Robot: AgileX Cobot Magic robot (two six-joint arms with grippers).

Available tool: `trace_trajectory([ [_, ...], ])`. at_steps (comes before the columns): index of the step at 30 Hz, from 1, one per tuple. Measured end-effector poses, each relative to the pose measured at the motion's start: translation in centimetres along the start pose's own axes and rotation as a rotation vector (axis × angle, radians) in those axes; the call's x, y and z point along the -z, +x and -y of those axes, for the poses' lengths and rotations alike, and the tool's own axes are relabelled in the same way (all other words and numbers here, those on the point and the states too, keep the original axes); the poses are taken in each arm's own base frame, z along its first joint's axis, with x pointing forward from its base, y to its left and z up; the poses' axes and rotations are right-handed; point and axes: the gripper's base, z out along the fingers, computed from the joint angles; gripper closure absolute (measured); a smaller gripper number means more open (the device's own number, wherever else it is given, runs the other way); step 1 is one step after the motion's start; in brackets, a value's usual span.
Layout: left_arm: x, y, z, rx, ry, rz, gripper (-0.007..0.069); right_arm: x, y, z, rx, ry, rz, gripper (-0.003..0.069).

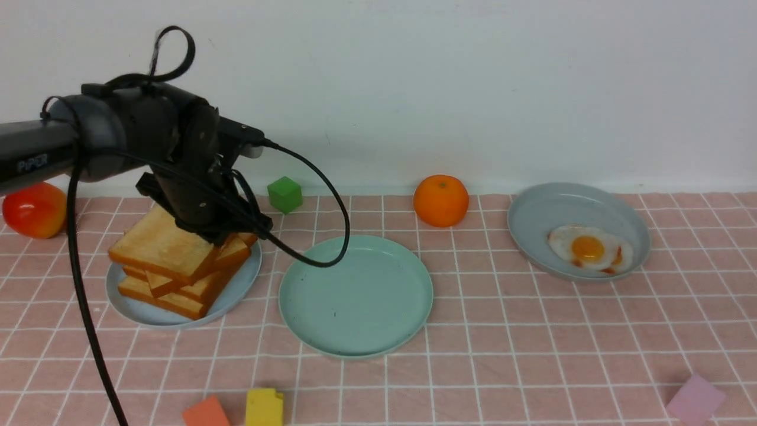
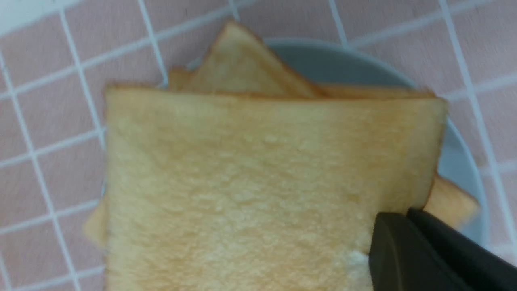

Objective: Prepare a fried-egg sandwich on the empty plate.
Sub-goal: Use the left arm to grab a slice of bread, then use the left arm to put a slice of bread into the empty plate in the middle

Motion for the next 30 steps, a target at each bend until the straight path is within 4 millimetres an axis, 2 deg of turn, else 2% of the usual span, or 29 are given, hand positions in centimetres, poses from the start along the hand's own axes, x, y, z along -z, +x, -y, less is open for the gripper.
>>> trace_trajectory([
  [3, 2.6, -0.5, 0.6, -0.018, 0.002, 0.052, 0.0637, 0.0, 0.0, 0.0, 0.0, 0.0, 0.0, 0.0589],
  [5, 5.3, -0.9, 1.5, -0.036, 0.011, 0.112, 0.0637, 0.0, 0.0, 0.0, 0.001, 0.002, 0.005, 0.0585],
  [6, 5.3, -0.9, 1.5, -0.036, 0.011, 0.111, 0.0637, 0.0, 0.0, 0.0, 0.001, 0.003, 0.005, 0.0585],
  [7, 6.9, -1.1, 2.4, -0.051, 0.023, 0.142, 0.0637, 0.0, -0.1, 0.1, 0.004, 0.009, 0.009, 0.0582],
  [10, 8.2, -1.0, 4.3, -0.077, 0.048, 0.158, 0.0637, 0.0, -0.1, 0.2, 0.008, 0.017, 0.011, 0.058],
  [12, 8.6, -1.0, 6.9, -0.124, 0.087, 0.161, 0.0637, 0.0, -0.1, 0.2, 0.014, 0.027, 0.011, 0.0578],
  [16, 8.2, -0.5, 11.4, -0.213, 0.145, 0.147, 0.0637, 0.0, -0.1, 0.3, 0.015, 0.03, 0.01, 0.0574],
  [18, 7.3, 0.1, 14.5, -0.279, 0.176, 0.131, 0.0637, 0.0, -0.1, 0.3, 0.016, 0.031, 0.01, 0.0572],
  [21, 5.8, 0.8, 17.4, -0.358, 0.184, 0.119, 0.0637, 0.0, -0.1, 0.3, 0.016, 0.031, 0.01, 0.0572],
  [25, 3.8, 1.2, 18.6, -0.397, 0.161, 0.1, 0.0637, 0.0, -0.1, 0.3, 0.016, 0.031, 0.01, 0.0572],
  [30, 2.2, 1.2, 18.8, -0.433, 0.126, 0.101, 0.0637, 0.0, -0.1, 0.3, 0.016, 0.031, 0.01, 0.0571],
])
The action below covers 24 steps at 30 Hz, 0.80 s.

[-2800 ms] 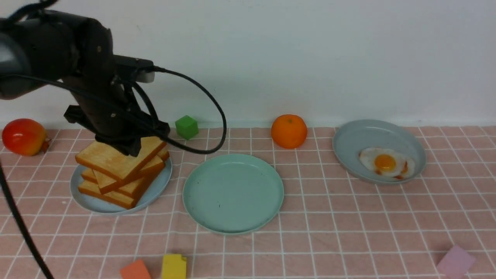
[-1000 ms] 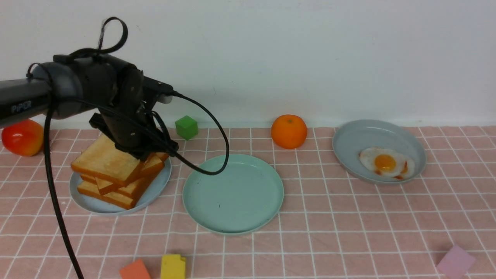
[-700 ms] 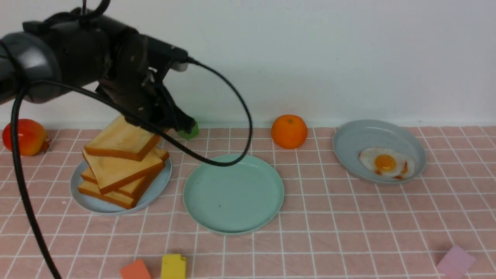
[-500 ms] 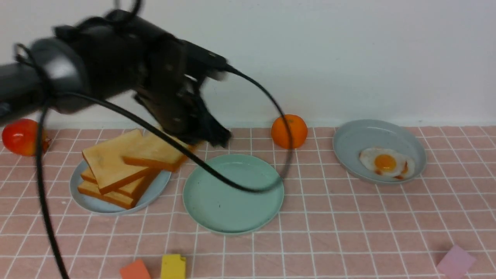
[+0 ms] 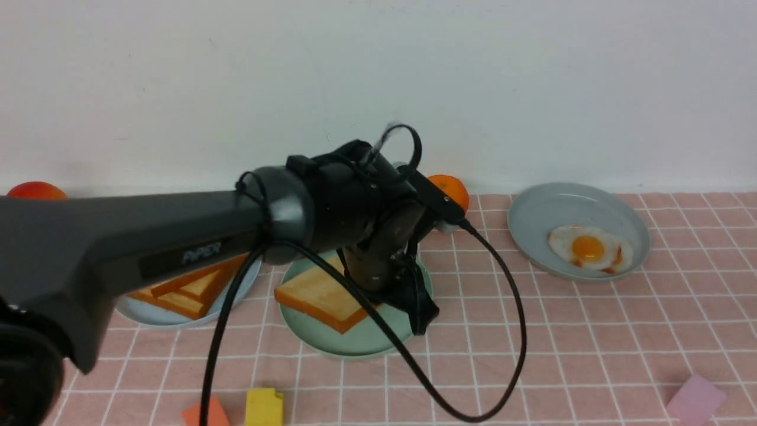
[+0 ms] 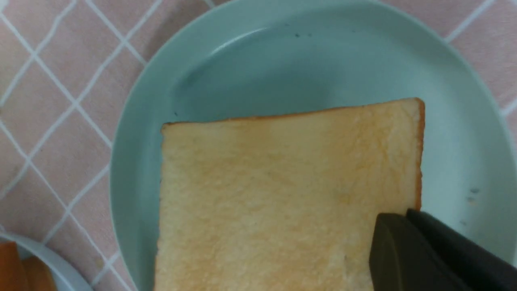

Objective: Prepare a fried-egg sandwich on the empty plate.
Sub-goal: Use the left arm to put a slice of bread into the empty plate in the middle

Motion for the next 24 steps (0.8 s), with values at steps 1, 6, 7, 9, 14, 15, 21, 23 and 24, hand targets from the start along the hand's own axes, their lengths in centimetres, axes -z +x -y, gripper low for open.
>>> trace_trajectory([
  [1, -0.3, 0.0, 0.0, -0.01, -0.006, 0.004, 0.0637, 0.0, 0.0, 0.0, 0.0, 0.0, 0.0, 0.0569],
  [6, -0.7, 0.0, 0.0, -0.025, -0.014, 0.007, 0.0624, 0.0, 0.0, 0.0, 0.0, 0.001, 0.0, 0.0566],
  [7, -0.7, -0.1, 0.0, -0.027, -0.015, 0.016, 0.0602, 0.0, 0.0, 0.0, 0.0, 0.001, -0.001, 0.0565],
  [9, -0.7, -0.1, 0.0, -0.027, -0.014, 0.019, 0.0568, 0.0, 0.0, 0.0, 0.0, 0.0, -0.002, 0.0563],
  [14, -0.7, -0.1, 0.1, -0.025, -0.012, 0.022, 0.0407, 0.0, 0.0, 0.0, 0.0, 0.0, -0.004, 0.0558],
  [15, -0.7, -0.1, 0.1, -0.023, -0.011, 0.022, 0.0376, 0.0, 0.0, 0.0, 0.0, 0.0, -0.004, 0.0557],
  [21, -0.3, -0.2, 0.2, 0.042, 0.002, 0.026, 0.0225, 0.0, 0.0, 0.0, 0.0, 0.0, -0.005, 0.0557],
  [23, 1.0, -0.4, 0.1, 0.072, 0.009, 0.032, 0.0224, -0.2, 0.0, 0.1, -0.012, -0.001, -0.016, 0.0557],
  [24, 2.3, -0.6, 0.0, 0.086, 0.014, 0.051, 0.0235, -0.4, -0.1, 0.1, -0.016, -0.001, -0.024, 0.0557],
])
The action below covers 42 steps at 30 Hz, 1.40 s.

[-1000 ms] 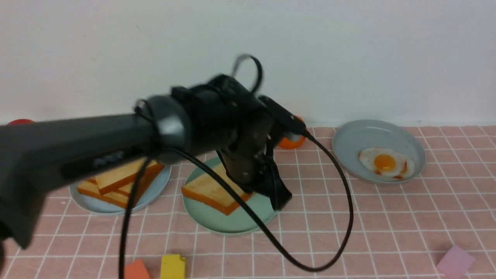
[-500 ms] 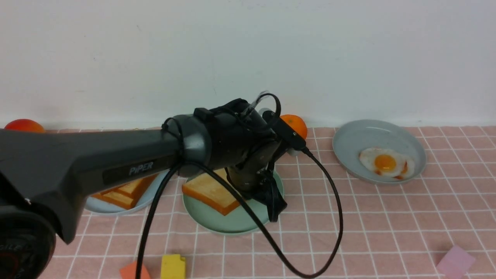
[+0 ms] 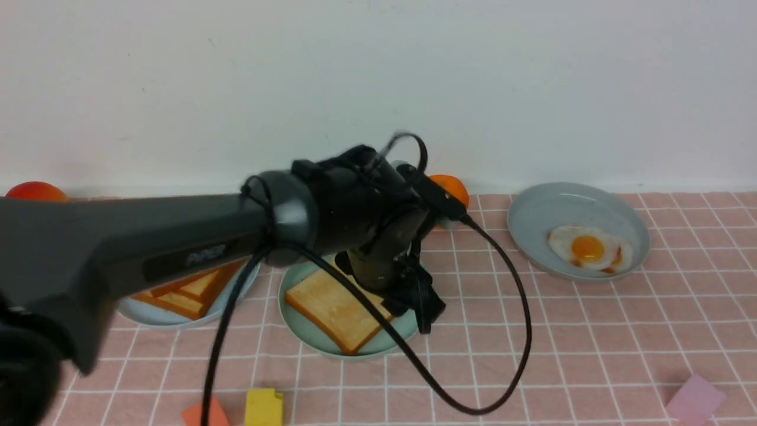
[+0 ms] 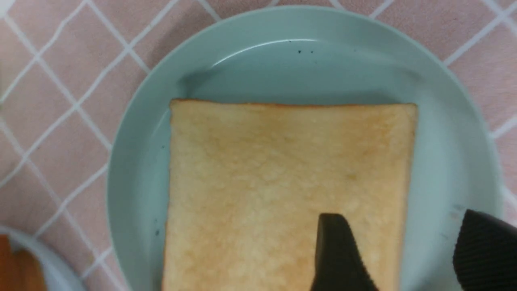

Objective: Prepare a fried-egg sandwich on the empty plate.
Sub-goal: Use the left arm to put a slice of bread into the empty plate in the middle, then use the right arm to grab a fried egg

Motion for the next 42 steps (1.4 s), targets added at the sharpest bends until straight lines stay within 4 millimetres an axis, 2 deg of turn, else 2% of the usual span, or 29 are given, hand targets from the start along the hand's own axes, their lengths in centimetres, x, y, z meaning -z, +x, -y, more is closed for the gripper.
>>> trace_trajectory([
  [1, 1.0, -0.2, 0.0, 0.014, 0.006, 0.011, 0.0256, -0.3, -0.1, 0.1, -0.004, -0.001, -0.015, 0.0557],
  [2, 3.0, -0.5, 0.0, 0.039, 0.018, 0.042, 0.0293, -1.0, -0.3, 0.2, -0.011, -0.001, -0.038, 0.0556],
  [5, 10.2, -1.1, -0.3, 0.101, 0.068, 0.177, 0.0458, -3.6, -1.0, 0.9, -0.035, -0.001, -0.125, 0.0554],
  [7, 16.0, -0.2, -0.8, 0.155, 0.124, 0.286, 0.0588, -6.0, -1.5, 1.6, -0.041, 0.009, -0.181, 0.0551],
  [8, 17.8, 0.5, -1.1, 0.175, 0.146, 0.319, 0.0628, -6.9, -1.7, 1.9, -0.04, 0.016, -0.199, 0.055],
  [10, 22.0, 2.9, -1.6, 0.22, 0.198, 0.388, 0.0638, -9.5, -2.0, 2.7, -0.044, 0.035, -0.247, 0.055],
  [11, 23.6, 3.9, -1.9, 0.232, 0.213, 0.418, 0.0638, -10.6, -2.1, 3.0, -0.045, 0.045, -0.269, 0.055],
  [12, 25.0, 5.9, -2.0, 0.244, 0.235, 0.439, 0.0638, -11.8, -2.2, 3.4, -0.047, 0.053, -0.281, 0.0549],
  [16, 28.7, 12.0, -2.4, 0.271, 0.289, 0.558, 0.0638, -16.3, -2.1, 4.6, -0.063, 0.071, -0.342, 0.0543],
  [20, 30.4, 17.4, -2.8, 0.266, 0.287, 0.706, 0.0638, -20.9, -1.4, 6.0, -0.064, 0.095, -0.427, 0.0539],
  [23, 30.4, 20.7, -2.9, 0.255, 0.265, 0.77, 0.0638, -24.4, -1.3, 7.4, -0.093, 0.145, -0.463, 0.053],
  [25, 30.3, 21.6, -2.9, 0.254, 0.262, 0.785, 0.0638, -26.1, -1.3, 8.7, -0.131, 0.191, -0.483, 0.0523],
  [28, 30.5, 22.3, -2.9, 0.257, 0.261, 0.821, 0.0638, -28.4, -1.2, 11.5, -0.197, 0.266, -0.51, 0.0508],
  [32, 31.0, 22.2, -3.0, 0.288, 0.279, 0.87, 0.0638, -31.2, -0.5, 15.6, -0.28, 0.337, -0.55, 0.0474],
  [33, 31.0, 22.2, -3.0, 0.29, 0.28, 0.871, 0.0638, -31.3, -0.5, 15.8, -0.283, 0.34, -0.551, 0.0471],
  [36, 31.1, 22.0, -3.0, 0.313, 0.291, 0.89, 0.0638, -33.8, 0.3, 18.9, -0.331, 0.373, -0.593, 0.0414],
  [37, 31.1, 22.0, -3.0, 0.314, 0.292, 0.892, 0.0638, -34.0, 0.4, 19.2, -0.334, 0.375, -0.598, 0.0407],
  [38, 31.3, 21.9, -3.1, 0.319, 0.296, 0.918, 0.0638, -35.3, 0.9, 20.1, -0.339, 0.376, -0.626, 0.0382],
  [39, 31.3, 21.9, -3.1, 0.319, 0.296, 0.921, 0.0638, -35.4, 0.7, 20.2, -0.336, 0.375, -0.626, 0.0379],
  [40, 31.5, 21.7, -3.1, 0.321, 0.298, 0.947, 0.0638, -36.7, 1.1, 20.8, -0.314, 0.363, -0.653, 0.0365],
  [42, 31.8, 21.6, -3.2, 0.323, 0.3, 0.98, 0.0638, -38.0, 0.9, 21.3, -0.262, 0.334, -0.676, 0.0354],
])
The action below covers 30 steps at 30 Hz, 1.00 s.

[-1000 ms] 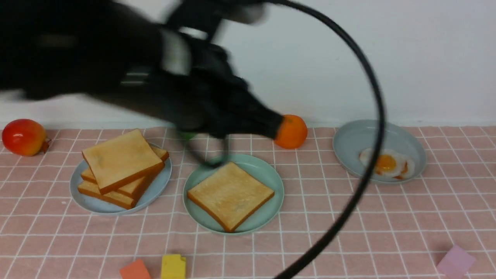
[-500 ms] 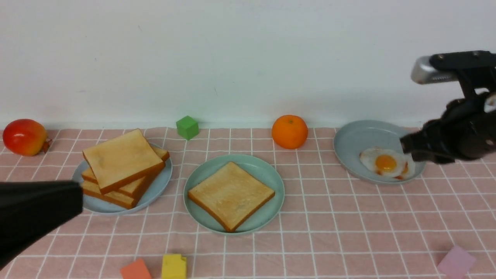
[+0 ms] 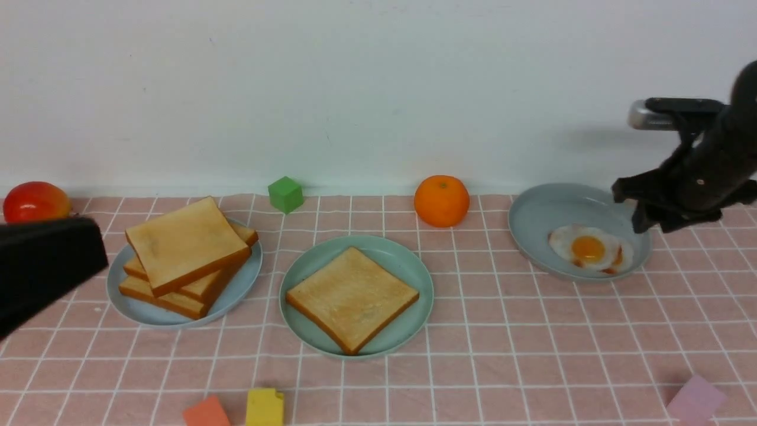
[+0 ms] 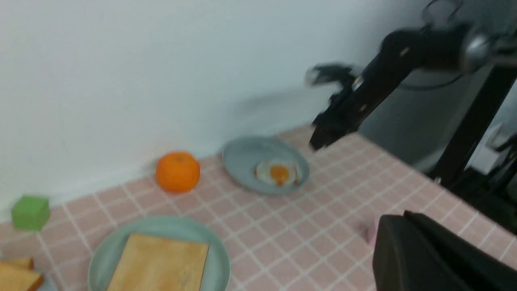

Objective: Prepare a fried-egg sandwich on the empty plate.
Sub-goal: Use the right arm to grab a fried egg

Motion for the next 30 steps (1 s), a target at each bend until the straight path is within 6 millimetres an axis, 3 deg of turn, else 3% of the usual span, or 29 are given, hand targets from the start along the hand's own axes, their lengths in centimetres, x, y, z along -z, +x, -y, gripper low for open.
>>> trace_trajectory([
  [5, -0.1, -0.3, 0.1, 0.003, 0.008, 0.033, 0.0638, -3.0, -2.4, -0.2, 0.209, -0.067, -0.055, 0.0348],
  [11, -0.2, -0.1, 0.0, 0.003, 0.004, 0.017, 0.0638, -5.8, -5.0, -0.1, 0.281, -0.148, -0.074, 0.0344],
  [17, -0.2, 0.1, 0.0, 0.002, -0.001, -0.004, 0.0638, -6.1, -5.4, 0.5, 0.029, -0.113, -0.194, 0.034],
  [25, -0.2, 0.0, -0.1, -0.023, -0.012, -0.003, 0.0638, -5.9, -5.4, 1.0, -0.101, -0.063, -0.204, 0.034],
  [30, -0.9, 0.2, -0.2, -0.042, -0.023, -0.025, 0.0638, -7.5, -4.9, 1.4, -0.164, -0.055, -0.235, 0.034],
])
